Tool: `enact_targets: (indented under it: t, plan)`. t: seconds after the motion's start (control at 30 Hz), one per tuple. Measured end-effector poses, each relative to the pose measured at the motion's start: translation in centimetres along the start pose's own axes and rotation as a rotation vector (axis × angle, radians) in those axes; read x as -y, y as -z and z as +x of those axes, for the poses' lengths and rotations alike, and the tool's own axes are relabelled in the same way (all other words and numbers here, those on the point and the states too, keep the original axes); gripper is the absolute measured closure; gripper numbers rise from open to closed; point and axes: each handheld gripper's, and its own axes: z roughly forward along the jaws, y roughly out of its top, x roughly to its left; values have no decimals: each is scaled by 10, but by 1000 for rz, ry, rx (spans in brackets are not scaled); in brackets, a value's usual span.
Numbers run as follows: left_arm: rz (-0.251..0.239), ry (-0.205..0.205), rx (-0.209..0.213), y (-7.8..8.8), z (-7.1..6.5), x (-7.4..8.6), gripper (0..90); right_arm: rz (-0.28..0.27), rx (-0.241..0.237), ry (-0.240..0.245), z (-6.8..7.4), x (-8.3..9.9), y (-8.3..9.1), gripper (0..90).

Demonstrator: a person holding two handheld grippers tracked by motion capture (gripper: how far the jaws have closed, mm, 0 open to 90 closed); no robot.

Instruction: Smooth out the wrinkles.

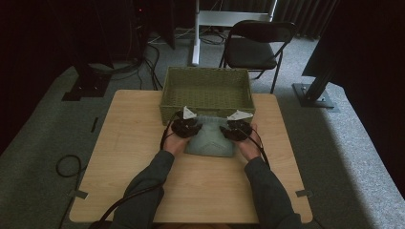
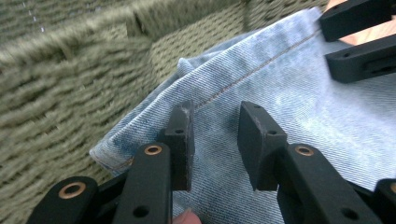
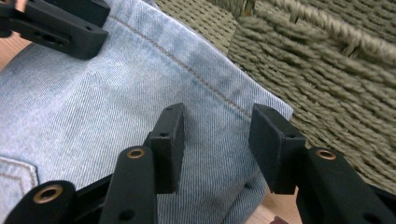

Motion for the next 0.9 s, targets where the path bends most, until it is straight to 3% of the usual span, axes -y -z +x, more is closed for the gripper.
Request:
enact_targets:
  t: [0.17,0.27,0.37,0.43,0.53,0.67,0.8,0.9]
  plan:
    - [14,3,-7,-6,3,3,660,25,4,5,-3,3,-7,555]
    - [39,3,-21,-11,7,8,660,42,-17,-23,-6,8,-15,557]
    - [57,48,-2,-15,13,18,661,66,-50,-64,-9,12,-22,561]
    - [57,57,-6,-13,14,19,660,67,-57,-64,-10,12,-22,560]
    - [56,61,-13,-6,12,15,651,66,-40,-37,-8,10,-16,529]
    - [18,56,7,11,7,11,620,42,-31,-2,-7,10,-2,490]
    - [3,20,28,19,-3,15,618,19,-32,5,-6,17,8,475]
    - [-7,26,37,22,-5,21,620,-10,-44,11,-4,21,16,454]
